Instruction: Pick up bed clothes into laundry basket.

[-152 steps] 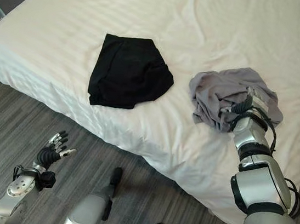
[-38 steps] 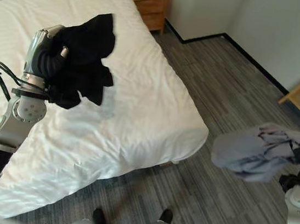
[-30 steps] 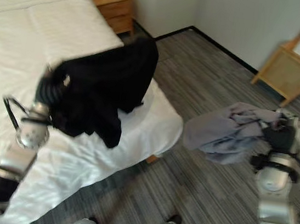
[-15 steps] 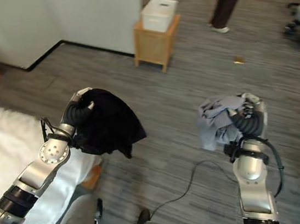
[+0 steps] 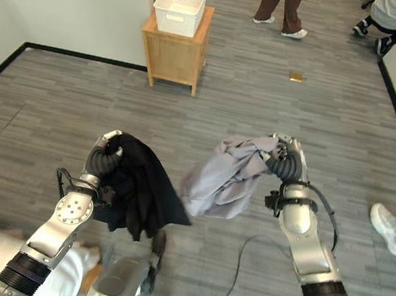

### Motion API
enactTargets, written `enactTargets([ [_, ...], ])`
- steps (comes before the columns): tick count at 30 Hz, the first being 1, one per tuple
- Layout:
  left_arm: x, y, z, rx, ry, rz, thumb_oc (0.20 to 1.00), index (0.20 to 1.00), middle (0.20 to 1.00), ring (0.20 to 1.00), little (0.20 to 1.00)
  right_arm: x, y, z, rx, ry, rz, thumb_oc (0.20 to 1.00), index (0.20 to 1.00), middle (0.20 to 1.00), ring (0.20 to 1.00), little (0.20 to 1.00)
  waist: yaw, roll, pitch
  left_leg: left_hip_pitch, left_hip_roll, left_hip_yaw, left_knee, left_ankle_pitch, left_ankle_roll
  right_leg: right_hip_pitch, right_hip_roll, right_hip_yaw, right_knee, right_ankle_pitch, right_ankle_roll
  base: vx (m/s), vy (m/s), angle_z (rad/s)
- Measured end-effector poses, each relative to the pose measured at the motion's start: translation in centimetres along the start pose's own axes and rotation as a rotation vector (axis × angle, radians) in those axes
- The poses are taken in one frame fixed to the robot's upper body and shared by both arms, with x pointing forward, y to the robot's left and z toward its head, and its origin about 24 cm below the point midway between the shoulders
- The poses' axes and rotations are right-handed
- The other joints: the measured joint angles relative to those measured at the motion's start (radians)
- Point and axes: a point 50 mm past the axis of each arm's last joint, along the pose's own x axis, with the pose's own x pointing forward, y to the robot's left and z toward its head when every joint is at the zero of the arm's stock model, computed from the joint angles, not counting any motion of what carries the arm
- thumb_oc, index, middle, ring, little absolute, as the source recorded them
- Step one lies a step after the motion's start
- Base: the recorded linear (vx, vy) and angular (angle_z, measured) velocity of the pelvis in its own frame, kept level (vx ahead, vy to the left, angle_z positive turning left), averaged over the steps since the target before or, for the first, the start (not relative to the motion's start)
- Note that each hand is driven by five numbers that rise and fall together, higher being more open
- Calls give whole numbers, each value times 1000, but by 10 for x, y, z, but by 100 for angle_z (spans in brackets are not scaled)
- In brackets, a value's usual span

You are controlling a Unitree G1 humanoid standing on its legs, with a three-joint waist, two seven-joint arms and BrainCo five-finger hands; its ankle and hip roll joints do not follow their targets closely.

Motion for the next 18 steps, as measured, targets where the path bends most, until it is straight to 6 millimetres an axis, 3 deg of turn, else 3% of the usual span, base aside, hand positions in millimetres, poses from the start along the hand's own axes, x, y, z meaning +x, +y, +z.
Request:
enactTargets([
  [1,2,0,2,10,-6,-4,200,200,200,200,200,-1,-1,5,-5,-22,-8,200,200,200,200,200,-15,-1,0,26,-15,-11,-2,-26,30,-64,-31,-4,110,14,16,430,165,-1],
  [2,5,2,4,19,-15,2,200,200,200,200,200,2,-1,13,-6,-55,-16,200,200,200,200,200,-26,6,2,55,-28,-23,-4,-57,36,-108,-72,-18,182,18,20,603,188,26],
  [3,15,1,15,36,-57,6,200,200,200,200,200,6,-4,25,14,-105,-49,200,200,200,200,200,-59,38,21,124,-40,-64,-16,-107,42,-206,-148,-73,340,34,11,630,152,46],
  [4,22,-4,25,29,-95,-3,200,200,200,200,200,6,-9,29,6,-124,-76,200,200,200,200,200,-89,74,40,161,-28,-100,-22,-122,44,-247,-184,-146,341,20,-8,490,74,72],
  [6,30,-9,41,18,-161,-11,200,200,200,200,200,7,-14,31,-14,-138,-99,200,200,200,200,200,-115,113,61,211,-13,-143,-36,-128,39,-322,-198,-199,219,26,-20,472,-56,77],
  [7,34,-9,48,28,-195,-7,200,200,200,200,200,5,-15,28,-35,-128,-90,200,200,200,200,200,-150,104,71,258,-23,-166,-36,-133,32,-392,-201,-187,116,56,-37,537,-93,100],
  [9,31,-8,46,39,-196,-10,200,200,200,200,200,0,-16,21,-60,-98,-81,200,200,200,200,200,-185,97,72,320,-20,-184,-34,-173,-28,-417,-153,-174,-104,122,-49,529,-105,109],
  [10,27,-7,44,52,-191,-17,200,200,200,200,200,-3,-19,17,-64,-81,-94,200,200,200,200,200,-200,73,68,362,-26,-180,-32,-200,-60,-425,-131,-178,-249,206,-65,544,-101,86],
  [11,24,-5,40,53,-183,-14,200,200,200,200,200,-4,-23,15,-73,-71,-104,200,200,200,200,200,-201,58,60,394,-27,-182,-33,-237,-67,-447,-112,-180,-296,247,-65,703,-148,108],
  [12,20,-5,38,50,-173,-13,200,200,200,200,200,-5,-29,13,-85,-65,-129,200,200,200,200,200,-217,60,47,426,-15,-179,-31,-319,-71,-454,-89,-219,-382,267,-47,526,-110,102],
  [13,19,-4,37,54,-169,-15,200,200,200,200,200,-5,-32,12,-93,-57,-148,200,200,200,200,200,-228,44,38,451,-18,-176,-38,-357,-71,-458,-94,-260,-419,274,-47,689,-155,98],
  [14,15,-8,26,36,-113,-11,200,200,200,200,200,-4,-36,6,-135,-37,-164,200,200,200,200,200,-218,70,27,504,17,-189,-36,-400,-109,-437,-97,-348,-385,361,-114,517,-130,43],
  [15,12,-10,23,33,-97,-19,200,200,200,200,200,-3,-36,3,-140,-22,-166,200,200,200,200,200,-209,91,20,510,43,-184,-15,-405,-122,-429,-92,-394,-354,362,-114,519,-151,9],
  [16,13,-9,23,38,-100,-24,200,200,200,200,200,-3,-37,2,-142,-14,-170,200,200,200,200,200,-197,89,22,504,50,-177,20,-401,-140,-424,-87,-392,-323,376,-200,505,-148,-9],
  [17,13,-10,22,36,-95,-25,200,200,200,200,200,-3,-38,2,-151,-12,-167,200,200,200,200,200,-196,88,24,502,60,-170,51,-387,-164,-425,-83,-384,-281,350,-266,314,-92,-4],
  [18,12,-13,21,37,-84,-44,200,200,200,200,200,-5,-41,-2,-180,2,-166,200,200,200,200,200,-198,90,22,505,78,-172,118,-357,-214,-405,-86,-374,-217,295,-288,430,-131,-3],
])
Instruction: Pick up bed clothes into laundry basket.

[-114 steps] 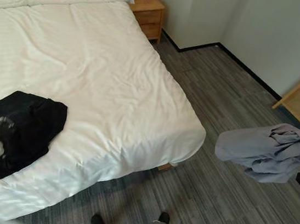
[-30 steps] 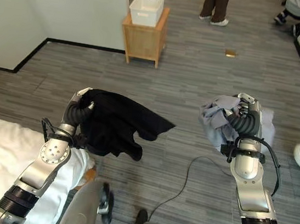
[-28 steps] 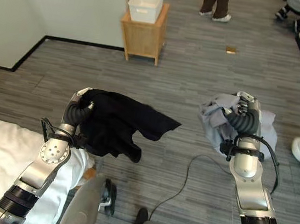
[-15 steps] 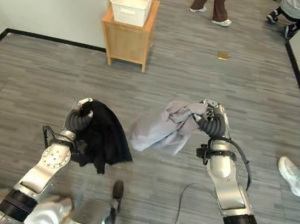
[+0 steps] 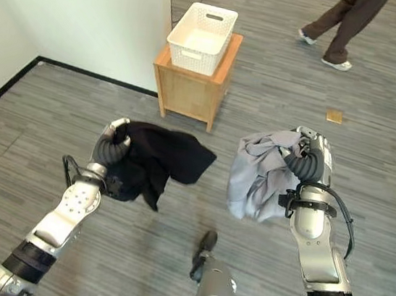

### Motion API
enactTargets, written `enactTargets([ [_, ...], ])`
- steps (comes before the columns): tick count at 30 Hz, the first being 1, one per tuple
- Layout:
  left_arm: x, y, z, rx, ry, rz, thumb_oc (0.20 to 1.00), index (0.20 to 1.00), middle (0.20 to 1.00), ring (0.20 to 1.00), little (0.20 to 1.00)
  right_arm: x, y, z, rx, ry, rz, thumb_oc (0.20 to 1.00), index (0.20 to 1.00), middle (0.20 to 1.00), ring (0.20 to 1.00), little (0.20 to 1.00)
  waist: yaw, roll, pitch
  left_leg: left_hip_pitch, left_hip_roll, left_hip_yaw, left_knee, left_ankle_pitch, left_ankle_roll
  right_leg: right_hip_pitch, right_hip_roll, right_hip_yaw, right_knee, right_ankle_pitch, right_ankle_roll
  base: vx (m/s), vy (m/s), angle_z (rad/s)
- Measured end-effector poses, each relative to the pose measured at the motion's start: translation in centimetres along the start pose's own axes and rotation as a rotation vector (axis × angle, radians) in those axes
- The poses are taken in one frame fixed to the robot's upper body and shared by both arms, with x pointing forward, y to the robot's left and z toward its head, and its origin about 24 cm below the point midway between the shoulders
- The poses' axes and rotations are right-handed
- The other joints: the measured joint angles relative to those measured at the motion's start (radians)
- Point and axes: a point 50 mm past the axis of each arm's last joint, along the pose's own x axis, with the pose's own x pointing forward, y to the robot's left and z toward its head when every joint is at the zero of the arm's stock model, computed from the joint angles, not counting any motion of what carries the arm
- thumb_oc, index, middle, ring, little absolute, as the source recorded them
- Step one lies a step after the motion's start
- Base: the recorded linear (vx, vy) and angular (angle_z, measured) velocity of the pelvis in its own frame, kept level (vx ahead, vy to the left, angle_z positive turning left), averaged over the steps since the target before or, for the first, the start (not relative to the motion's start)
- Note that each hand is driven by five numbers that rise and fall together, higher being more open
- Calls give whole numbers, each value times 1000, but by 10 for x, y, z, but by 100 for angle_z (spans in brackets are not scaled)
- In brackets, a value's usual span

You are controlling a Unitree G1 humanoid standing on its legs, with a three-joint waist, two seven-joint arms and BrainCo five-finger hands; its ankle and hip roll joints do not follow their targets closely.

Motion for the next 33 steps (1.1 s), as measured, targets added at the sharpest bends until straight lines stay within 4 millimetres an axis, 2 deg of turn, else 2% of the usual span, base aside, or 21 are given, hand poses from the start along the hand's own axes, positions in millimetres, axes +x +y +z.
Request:
enactTargets([
  [1,0,-1,1,-1,-3,-8,200,200,200,200,200,1,-3,-1,-17,-1,-10,200,200,200,200,200,0,-3,1,-19,5,1,47,-14,-23,17,5,15,5,-9,-12,238,-92,32],
  [2,4,-1,4,5,-20,-19,200,200,200,200,200,0,-4,-4,-23,14,-32,200,200,200,200,200,-30,-30,9,-79,-10,6,147,115,-69,118,15,39,-74,-78,56,458,-244,17],
  [3,4,-4,5,-11,-17,-19,200,200,200,200,200,0,-2,-11,-30,43,-28,200,200,200,200,200,-28,-31,12,-87,7,30,274,133,-79,178,25,39,-104,-53,44,355,-245,30],
  [4,5,-6,9,-33,-43,-15,200,200,200,200,200,-1,-7,-13,-46,51,-48,200,200,200,200,200,-23,-25,2,-213,16,16,530,252,-105,241,37,51,-141,-97,25,509,-312,-9],
  [5,6,-5,12,-38,-60,-12,200,200,200,200,200,2,-8,-12,-50,42,-60,200,200,200,200,200,-15,-26,1,-284,-4,-21,630,451,-130,260,46,67,-160,-113,42,404,-157,-61],
  [6,7,-2,17,-55,-81,2,200,200,200,200,200,14,-15,-4,-45,16,-103,200,200,200,200,200,48,-40,14,-490,-15,-34,952,498,-77,273,53,144,-197,-117,37,393,-29,-106],
  [7,7,0,17,-50,-86,4,200,200,200,200,200,22,-18,2,-31,-5,-137,200,200,200,200,200,70,-68,33,-581,-20,14,1012,364,-66,288,34,157,-211,-80,55,319,92,-128],
  [8,4,4,12,-38,-66,11,200,200,200,200,200,29,-15,11,-14,-37,-141,200,200,200,200,200,89,-93,49,-622,-12,43,922,266,-49,327,18,160,-233,-70,61,349,143,-67],
  [9,2,5,7,-41,-44,11,200,200,200,200,200,33,-14,16,-12,-63,-141,200,200,200,200,200,86,-92,49,-647,0,46,836,229,-52,369,26,149,-263,-65,70,349,168,-70],
  [10,-4,8,1,-50,-15,22,200,200,200,200,200,40,-14,25,-12,-103,-147,200,200,200,200,200,105,-94,46,-650,28,37,580,184,-13,418,40,173,-312,-71,84,412,175,-75],
  [12,-9,10,-6,-51,18,30,200,200,200,200,200,46,-16,33,-22,-145,-149,200,200,200,200,200,127,-78,39,-636,42,30,294,188,-12,455,48,203,-341,-71,103,433,109,-74],
  [13,-10,9,-12,-50,44,33,200,200,200,200,200,52,-20,37,-49,-169,-146,200,200,200,200,200,126,-56,33,-611,38,13,5,200,-4,506,54,205,-388,-81,134,457,35,-36],
  [16,-14,5,-17,-63,69,25,200,200,200,200,200,55,-23,37,-94,-184,-127,200,200,200,200,200,147,-23,18,-599,50,74,-103,191,-2,600,58,207,-430,-123,198,374,47,-14],
  [17,-12,5,-16,-66,63,27,200,200,200,200,200,57,-25,37,-105,-188,-132,200,200,200,200,200,152,-34,16,-582,37,143,-87,252,26,639,36,196,-427,-159,243,431,63,14],
  [19,-9,9,-12,-57,48,29,200,200,200,200,200,67,-29,46,-111,-225,-144,200,200,200,200,200,188,-65,13,-583,-13,220,-19,261,37,663,-41,163,-414,-159,247,509,37,12],
  [21,-9,13,-12,-53,42,34,200,200,200,200,200,72,-30,53,-100,-247,-158,200,200,200,200,200,225,-61,11,-557,-36,236,7,258,109,674,-68,145,-396,-154,245,387,-7,-10],
  [24,-7,19,-8,-57,29,47,200,200,200,200,200,76,-32,48,-161,-231,-136,200,200,200,200,200,264,-79,12,-482,-72,238,-7,227,162,692,-78,130,-358,-108,256,327,76,1],
  [28,-4,9,-6,-52,24,8,200,200,200,200,200,80,-32,36,-219,-170,-138,200,200,200,200,200,235,-80,12,-382,-83,203,-83,211,197,547,-131,157,60,-111,347,248,142,34],
  [29,0,3,-5,-49,24,-6,200,200,200,200,200,81,-35,35,-227,-160,-149,200,200,200,200,200,191,-80,14,-351,-86,160,-92,196,205,454,-171,183,297,-71,380,216,25,47],
  [31,6,2,2,-46,-6,-2,200,200,200,200,200,85,-39,40,-241,-175,-174,200,200,200,200,200,166,-50,29,-301,-60,144,-129,187,206,299,-180,214,398,-140,370,285,-62,29],
  [33,11,2,8,-51,-29,-1,200,200,200,200,200,86,-46,41,-276,-181,-192,200,200,200,200,200,143,-34,38,-278,-47,138,-138,191,190,210,-199,185,312,-163,366,261,-188,16],
])
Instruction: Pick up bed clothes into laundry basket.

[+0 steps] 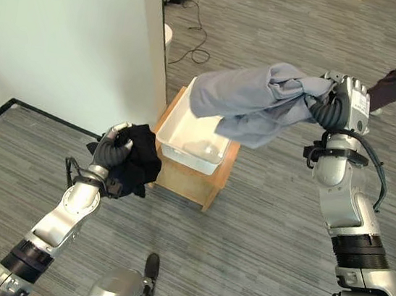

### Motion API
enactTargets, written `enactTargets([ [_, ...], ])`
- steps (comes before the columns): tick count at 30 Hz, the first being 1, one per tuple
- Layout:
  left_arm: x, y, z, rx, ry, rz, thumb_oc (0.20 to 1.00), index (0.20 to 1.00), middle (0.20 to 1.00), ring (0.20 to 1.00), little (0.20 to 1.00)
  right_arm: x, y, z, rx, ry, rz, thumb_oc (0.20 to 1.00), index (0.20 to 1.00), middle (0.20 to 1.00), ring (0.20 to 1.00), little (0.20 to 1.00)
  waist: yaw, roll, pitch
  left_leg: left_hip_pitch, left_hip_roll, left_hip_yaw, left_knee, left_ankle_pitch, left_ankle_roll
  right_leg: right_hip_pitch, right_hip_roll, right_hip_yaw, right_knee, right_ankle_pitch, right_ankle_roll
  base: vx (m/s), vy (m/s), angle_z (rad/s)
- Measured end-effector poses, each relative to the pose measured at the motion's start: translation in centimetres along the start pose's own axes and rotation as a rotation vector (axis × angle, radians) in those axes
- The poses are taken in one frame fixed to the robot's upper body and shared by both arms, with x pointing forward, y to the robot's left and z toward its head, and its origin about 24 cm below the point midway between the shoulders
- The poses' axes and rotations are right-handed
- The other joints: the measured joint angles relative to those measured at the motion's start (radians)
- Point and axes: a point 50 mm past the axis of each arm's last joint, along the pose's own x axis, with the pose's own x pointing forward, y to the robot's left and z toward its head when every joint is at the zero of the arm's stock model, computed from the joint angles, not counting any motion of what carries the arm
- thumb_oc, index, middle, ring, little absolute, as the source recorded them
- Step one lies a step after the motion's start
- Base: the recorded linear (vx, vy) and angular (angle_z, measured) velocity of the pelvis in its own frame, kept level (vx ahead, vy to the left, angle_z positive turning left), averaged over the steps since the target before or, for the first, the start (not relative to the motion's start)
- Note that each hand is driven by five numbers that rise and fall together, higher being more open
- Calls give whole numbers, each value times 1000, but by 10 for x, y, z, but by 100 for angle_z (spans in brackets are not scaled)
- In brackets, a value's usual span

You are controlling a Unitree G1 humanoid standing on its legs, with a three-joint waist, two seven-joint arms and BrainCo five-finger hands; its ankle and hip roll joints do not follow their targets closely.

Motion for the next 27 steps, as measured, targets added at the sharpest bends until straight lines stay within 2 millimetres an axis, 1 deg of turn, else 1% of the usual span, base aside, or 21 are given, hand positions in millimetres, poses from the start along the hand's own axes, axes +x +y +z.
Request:
enactTargets([
  [1,0,0,0,-3,-2,2,200,200,200,200,200,1,-2,-1,-10,-2,-1,200,200,200,200,200,-6,5,2,14,1,-8,-4,-10,-14,-24,-7,-15,-115,6,-11,331,-242,12],
  [3,-1,0,-1,-4,4,1,200,200,200,200,200,1,-4,-2,-22,-4,0,200,200,200,200,200,-17,6,2,29,0,-25,-12,-21,-37,-46,-4,-15,-343,44,-42,210,-153,47],
  [4,-6,-2,-7,0,30,-20,200,200,200,200,200,-1,-11,-10,-100,-2,5,200,200,200,200,200,-48,3,1,30,2,-80,-12,-21,-60,-7,33,14,-653,157,-66,116,-113,102],
  [5,-9,0,-10,7,43,-31,200,200,200,200,200,-1,-11,-18,-119,33,18,200,200,200,200,200,-45,-22,-4,49,-10,-85,-16,-25,-71,-6,32,5,-660,224,-88,267,-160,96],
  [6,-12,3,-13,17,52,-33,200,200,200,200,200,-3,-8,-25,-129,65,34,200,200,200,200,200,-32,-54,-12,66,-23,-88,-16,-41,-99,0,34,31,-667,298,-111,218,-105,34],
  [7,-19,1,-20,-1,91,-24,200,200,200,200,200,-5,-3,-31,-133,102,54,200,200,200,200,200,-15,-36,-17,98,1,-99,-17,-55,-122,30,53,23,-670,344,-117,274,-93,6],
  [8,-27,-2,-26,-17,120,-26,200,200,200,200,200,-8,1,-34,-128,126,67,200,200,200,200,200,-12,-17,-37,103,30,-95,-17,-62,-132,49,79,2,-692,336,-122,167,-53,0],
  [9,-32,-5,-29,-34,138,-31,200,200,200,200,200,-9,2,-35,-130,135,69,200,200,200,200,200,-6,-6,-48,104,54,-85,-13,-73,-150,67,113,3,-732,356,-128,162,-51,-25],
  [10,-36,-7,-32,-55,159,-33,200,200,200,200,200,1,-1,-28,-120,114,53,200,200,200,200,200,12,22,-62,97,87,-67,-9,-76,-154,66,151,4,-745,362,-152,70,-28,-23],
  [11,-37,-8,-33,-59,162,-38,200,200,200,200,200,5,-3,-25,-118,103,41,200,200,200,200,200,6,23,-62,92,95,-54,0,-75,-153,63,162,4,-744,372,-165,35,-20,-17],
  [12,-37,-8,-33,-61,162,-41,200,200,200,200,200,9,-5,-22,-112,92,30,200,200,200,200,200,7,25,-64,74,104,-38,16,-75,-153,63,168,2,-744,369,-170,62,-37,-3],
  [13,-37,-9,-33,-72,162,-37,200,200,200,200,200,19,-6,-11,-105,51,19,200,200,200,200,200,-2,25,-66,69,116,-21,28,-75,-154,62,182,0,-744,364,-177,136,-48,5],
  [14,-35,-10,-31,-82,154,-34,200,200,200,200,200,21,-7,-8,-100,42,13,200,200,200,200,200,0,22,-66,69,119,-23,13,-78,-159,59,188,-11,-744,364,-176,153,-47,10],
  [15,-36,-8,-32,-91,159,-26,200,200,200,200,200,21,-5,-7,-96,39,24,200,200,200,200,200,1,20,-67,69,120,-26,4,-79,-165,59,186,-20,-744,360,-171,147,-29,19],
  [16,-38,-5,-33,-95,164,-13,200,200,200,200,200,20,-2,-5,-95,33,34,200,200,200,200,200,1,19,-68,67,120,-26,4,-82,-184,59,186,-24,-745,360,-171,58,-5,24],
  [17,-40,0,-36,-90,177,5,200,200,200,200,200,19,2,-3,-106,19,65,200,200,200,200,200,13,12,-68,63,116,-37,0,-84,-193,59,178,-30,-744,361,-170,61,3,22],
  [20,-44,6,-39,-79,191,22,200,200,200,200,200,17,10,0,-108,8,86,200,200,200,200,200,38,-3,-74,59,106,-52,-2,-82,-194,57,163,-41,-745,363,-165,37,6,16],
  [21,-47,9,-42,-73,203,32,200,200,200,200,200,15,15,4,-89,2,96,200,200,200,200,200,57,-9,-75,59,103,-52,-3,-82,-194,57,158,-41,-745,364,-162,57,10,9],
  [24,-50,13,-45,-91,225,36,200,200,200,200,200,10,29,10,-72,-11,137,200,200,200,200,200,82,-28,-82,43,98,-63,0,-82,-194,54,151,-50,-745,364,-159,25,2,11],
  [26,-52,13,-46,-88,231,31,200,200,200,200,200,9,33,12,-92,-27,156,200,200,200,200,200,85,-38,-82,31,95,-80,4,-80,-193,54,147,-65,-745,364,-158,-11,-5,21],
  [27,-55,14,-48,-84,242,28,200,200,200,200,200,9,36,13,-105,-32,171,200,200,200,200,200,93,-49,-81,23,93,-84,7,-80,-193,50,147,-71,-745,364,-158,-69,-4,12],
])
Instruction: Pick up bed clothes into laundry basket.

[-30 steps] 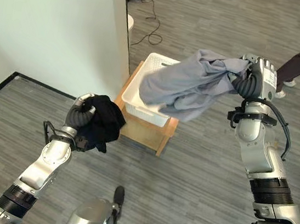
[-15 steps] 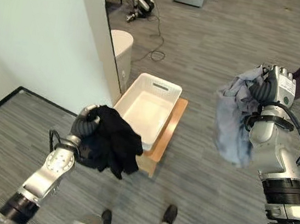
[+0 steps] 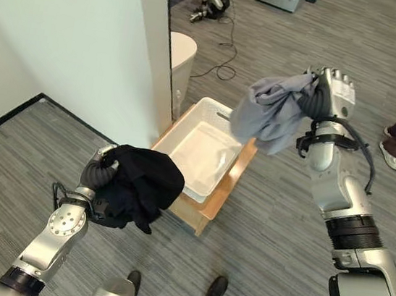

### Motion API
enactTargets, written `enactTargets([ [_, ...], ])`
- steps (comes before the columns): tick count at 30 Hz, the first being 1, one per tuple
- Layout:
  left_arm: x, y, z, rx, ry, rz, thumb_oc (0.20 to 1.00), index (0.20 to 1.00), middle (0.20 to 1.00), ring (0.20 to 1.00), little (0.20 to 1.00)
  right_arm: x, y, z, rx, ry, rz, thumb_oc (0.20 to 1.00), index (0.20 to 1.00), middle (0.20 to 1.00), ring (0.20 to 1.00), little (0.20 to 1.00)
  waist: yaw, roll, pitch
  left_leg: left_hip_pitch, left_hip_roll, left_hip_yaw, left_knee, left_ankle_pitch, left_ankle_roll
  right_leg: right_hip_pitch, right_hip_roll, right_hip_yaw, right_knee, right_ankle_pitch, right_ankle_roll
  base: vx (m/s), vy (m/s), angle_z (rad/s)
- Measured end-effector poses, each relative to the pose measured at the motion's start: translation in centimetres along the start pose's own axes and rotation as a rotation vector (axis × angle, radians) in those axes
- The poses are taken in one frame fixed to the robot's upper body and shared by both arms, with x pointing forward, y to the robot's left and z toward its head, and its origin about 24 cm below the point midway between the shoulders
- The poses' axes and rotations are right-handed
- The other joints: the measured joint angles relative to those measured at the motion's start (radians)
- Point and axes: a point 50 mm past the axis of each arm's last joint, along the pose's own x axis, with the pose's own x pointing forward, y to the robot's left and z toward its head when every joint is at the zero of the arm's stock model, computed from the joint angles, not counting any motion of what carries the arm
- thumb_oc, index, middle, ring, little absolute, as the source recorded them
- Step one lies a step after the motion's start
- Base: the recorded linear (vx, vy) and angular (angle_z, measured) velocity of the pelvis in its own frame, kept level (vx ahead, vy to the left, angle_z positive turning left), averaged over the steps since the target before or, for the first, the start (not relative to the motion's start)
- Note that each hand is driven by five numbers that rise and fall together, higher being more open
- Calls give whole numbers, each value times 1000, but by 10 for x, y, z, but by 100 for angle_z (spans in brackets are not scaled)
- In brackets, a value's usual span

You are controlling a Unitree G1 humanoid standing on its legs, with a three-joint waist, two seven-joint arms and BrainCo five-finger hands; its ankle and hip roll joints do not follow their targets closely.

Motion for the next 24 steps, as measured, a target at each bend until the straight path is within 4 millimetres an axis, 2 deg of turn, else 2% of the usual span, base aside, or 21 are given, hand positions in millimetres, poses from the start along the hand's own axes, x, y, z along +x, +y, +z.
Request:
enactTargets([
  [1,-1,0,-1,3,5,-4,200,200,200,200,200,0,0,-1,-15,1,2,200,200,200,200,200,4,-7,-1,0,0,0,1,0,0,-7,0,0,0,0,0,-63,-6,10],
  [2,-3,0,-3,4,14,-7,200,200,200,200,200,1,2,-4,-44,7,6,200,200,200,200,200,28,-21,-2,-35,-2,-8,7,3,-4,-25,-2,-5,0,3,-1,-117,-13,12],
  [3,-2,1,-3,4,9,-13,200,200,200,200,200,7,2,-10,-72,33,14,200,200,200,200,200,28,-37,4,-60,-4,-20,19,6,-6,-48,-5,-12,0,8,-2,-86,-15,28],
  [5,-4,2,-8,-14,39,-21,200,200,200,200,200,14,5,-22,-116,87,41,200,200,200,200,200,45,-49,12,-107,-4,-50,28,12,-8,-70,-8,-39,0,10,-2,-134,-5,36],
  [7,-2,5,-8,5,34,-22,200,200,200,200,200,27,-2,-22,-116,115,-1,200,200,200,200,200,53,-59,47,-150,-5,-59,41,21,-11,-102,-9,-47,0,22,-14,-149,-2,21],
  [9,1,8,-8,22,32,-22,200,200,200,200,200,33,-3,-13,-95,108,-26,200,200,200,200,200,67,-72,116,-216,-2,-78,70,28,-14,-142,-10,-61,0,32,-23,-121,-20,18],
  [11,6,7,-2,22,11,-25,200,200,200,200,200,39,-5,-9,-92,104,-36,200,200,200,200,200,83,-71,186,-264,3,-105,72,46,-21,-171,-7,-87,0,37,-30,-120,-43,31],
  [13,8,7,0,22,2,-25,200,200,200,200,200,45,-7,-8,-104,108,-41,200,200,200,200,200,102,-69,205,-293,11,-120,72,55,-30,-190,0,-100,0,37,-30,-56,-35,27],
  [18,10,7,2,-7,-3,-22,200,200,200,200,200,53,-15,-1,-102,96,-70,200,200,200,200,200,128,-55,216,-312,23,-151,68,60,-35,-195,13,-123,0,35,-33,-12,-20,13],
  [24,12,8,4,-14,-13,-23,200,200,200,200,200,63,-30,6,-102,82,-142,200,200,200,200,200,128,-50,219,-317,18,-164,68,60,-36,-187,6,-138,0,34,-32,-5,-1,7],
])
